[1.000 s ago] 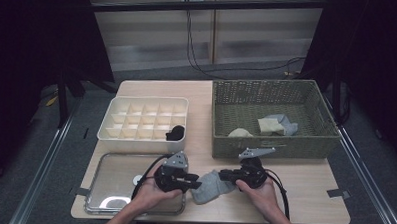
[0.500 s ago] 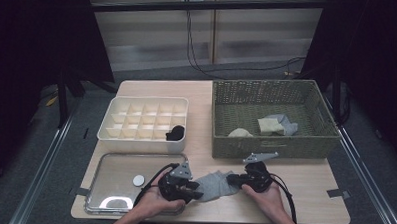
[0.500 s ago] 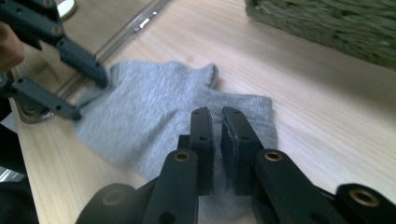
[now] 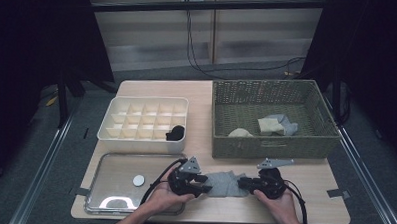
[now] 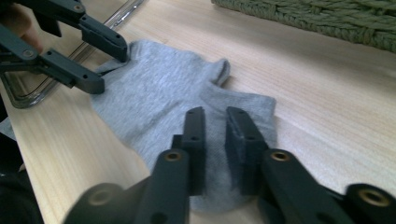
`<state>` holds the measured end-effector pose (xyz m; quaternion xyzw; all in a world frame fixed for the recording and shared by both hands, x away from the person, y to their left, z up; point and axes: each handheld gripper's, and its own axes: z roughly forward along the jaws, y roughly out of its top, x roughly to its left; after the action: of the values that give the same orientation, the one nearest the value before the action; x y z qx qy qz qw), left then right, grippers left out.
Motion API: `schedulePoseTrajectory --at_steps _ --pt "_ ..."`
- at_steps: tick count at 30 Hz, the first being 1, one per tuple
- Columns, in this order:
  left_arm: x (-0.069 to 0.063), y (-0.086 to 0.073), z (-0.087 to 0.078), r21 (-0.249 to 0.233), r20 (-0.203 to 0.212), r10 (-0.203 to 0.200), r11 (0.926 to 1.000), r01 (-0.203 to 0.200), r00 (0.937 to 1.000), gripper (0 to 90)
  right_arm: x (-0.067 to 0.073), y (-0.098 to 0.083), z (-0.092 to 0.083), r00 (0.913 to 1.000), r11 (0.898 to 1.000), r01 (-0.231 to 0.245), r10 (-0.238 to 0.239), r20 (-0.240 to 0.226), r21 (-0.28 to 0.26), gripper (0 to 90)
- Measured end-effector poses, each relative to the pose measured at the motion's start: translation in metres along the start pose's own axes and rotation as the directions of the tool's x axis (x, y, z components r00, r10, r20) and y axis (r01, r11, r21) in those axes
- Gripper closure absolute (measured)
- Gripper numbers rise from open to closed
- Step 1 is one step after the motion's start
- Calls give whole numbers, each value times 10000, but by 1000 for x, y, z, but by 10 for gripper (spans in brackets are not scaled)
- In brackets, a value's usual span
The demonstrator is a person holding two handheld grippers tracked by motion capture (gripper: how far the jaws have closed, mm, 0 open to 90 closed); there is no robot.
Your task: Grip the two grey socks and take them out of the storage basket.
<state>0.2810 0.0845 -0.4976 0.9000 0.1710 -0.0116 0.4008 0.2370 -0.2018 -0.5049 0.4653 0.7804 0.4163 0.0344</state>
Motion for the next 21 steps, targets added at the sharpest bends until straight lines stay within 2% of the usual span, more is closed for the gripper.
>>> schedulePoseTrajectory --at_steps 6,8,12,18,19,21 --pt "4 0 -1 -45 303 -228 9997 230 9993 581 5 0 0 9997 9999 157 -157 -184 -2 616" --pt "5 0 -3 43 333 -244 9997 243 9991 578 5 2 0 9993 9999 136 -133 -338 93 594" --pt "6 1 -6 -285 408 -486 9984 498 9980 559 3 6 -3 9982 9999 25 -32 -592 -110 590" --pt "10 3 -18 -400 319 -804 9959 817 9962 497 -1 11 -9 9987 9983 -214 188 -484 -533 531" --pt "10 3 -19 -585 359 -892 9941 912 9954 478 -2 11 -10 9990 9983 -175 151 -431 -549 519" --pt "11 3 -23 -627 281 -910 9937 926 9955 452 -2 13 -11 9995 9980 -130 113 -279 -617 496"
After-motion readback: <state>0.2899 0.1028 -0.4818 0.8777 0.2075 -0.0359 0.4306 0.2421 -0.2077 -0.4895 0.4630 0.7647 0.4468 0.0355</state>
